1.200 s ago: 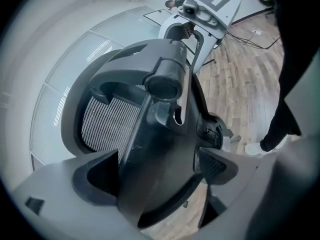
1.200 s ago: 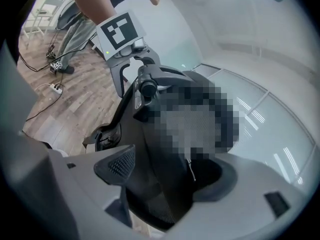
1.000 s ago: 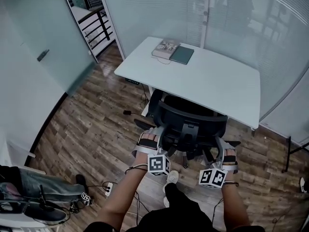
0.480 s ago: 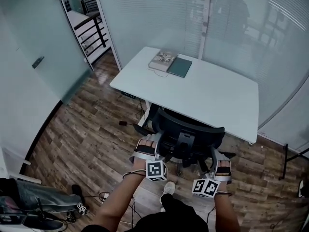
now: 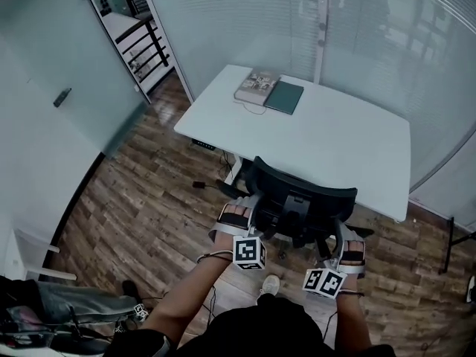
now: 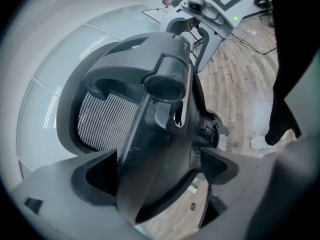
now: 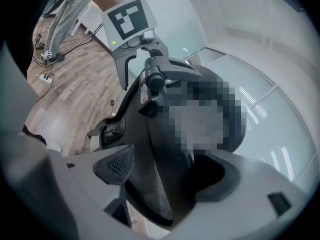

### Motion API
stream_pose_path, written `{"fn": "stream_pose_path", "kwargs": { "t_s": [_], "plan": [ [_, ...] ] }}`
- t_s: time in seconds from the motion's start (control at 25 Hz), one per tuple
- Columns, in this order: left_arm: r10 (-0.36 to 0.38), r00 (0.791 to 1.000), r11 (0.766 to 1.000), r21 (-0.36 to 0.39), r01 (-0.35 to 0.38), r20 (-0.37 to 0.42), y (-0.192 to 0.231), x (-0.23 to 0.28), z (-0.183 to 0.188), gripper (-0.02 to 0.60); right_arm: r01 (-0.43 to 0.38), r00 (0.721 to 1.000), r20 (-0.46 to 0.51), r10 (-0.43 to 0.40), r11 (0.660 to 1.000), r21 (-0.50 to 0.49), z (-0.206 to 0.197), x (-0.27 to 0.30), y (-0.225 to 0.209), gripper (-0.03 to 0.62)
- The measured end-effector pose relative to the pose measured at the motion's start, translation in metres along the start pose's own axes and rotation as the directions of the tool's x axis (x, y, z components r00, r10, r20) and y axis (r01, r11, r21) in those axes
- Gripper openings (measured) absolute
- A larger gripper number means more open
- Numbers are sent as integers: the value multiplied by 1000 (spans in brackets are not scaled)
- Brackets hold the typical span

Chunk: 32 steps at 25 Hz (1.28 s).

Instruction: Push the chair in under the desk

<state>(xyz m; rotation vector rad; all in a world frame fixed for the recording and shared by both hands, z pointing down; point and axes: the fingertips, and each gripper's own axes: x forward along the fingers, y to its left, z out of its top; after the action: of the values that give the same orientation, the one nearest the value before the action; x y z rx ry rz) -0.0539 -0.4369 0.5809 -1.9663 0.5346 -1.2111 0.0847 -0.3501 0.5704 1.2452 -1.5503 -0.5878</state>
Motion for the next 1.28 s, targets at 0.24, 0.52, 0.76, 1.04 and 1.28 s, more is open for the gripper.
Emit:
{"fn": "stream_pose_path", "kwargs": {
  "t_s": [0.24,0.52,0.76,1.04,1.28],
  "plan": [
    [2,1000,1000,6,-2,-1,10,14,-11,509,36,999,4,-36,999,29,8,16,-1,376],
    [-19,1000,1000,-22,19,18,25,34,-6,509,78,997,15,-79,995,56,4,34,-15,378],
    [-15,1000,999,35,15,21,33,49,-5,509,83,996,-24,-81,993,89,-3,50,-24,407],
    [-25,997,998,58,21,67,38,61,5,509,107,992,-76,-101,991,84,-17,63,-30,425],
    [-37,996,992,122,27,80,49,77,4,509,117,988,-106,-111,992,45,-22,76,-35,436]
  ]
}}
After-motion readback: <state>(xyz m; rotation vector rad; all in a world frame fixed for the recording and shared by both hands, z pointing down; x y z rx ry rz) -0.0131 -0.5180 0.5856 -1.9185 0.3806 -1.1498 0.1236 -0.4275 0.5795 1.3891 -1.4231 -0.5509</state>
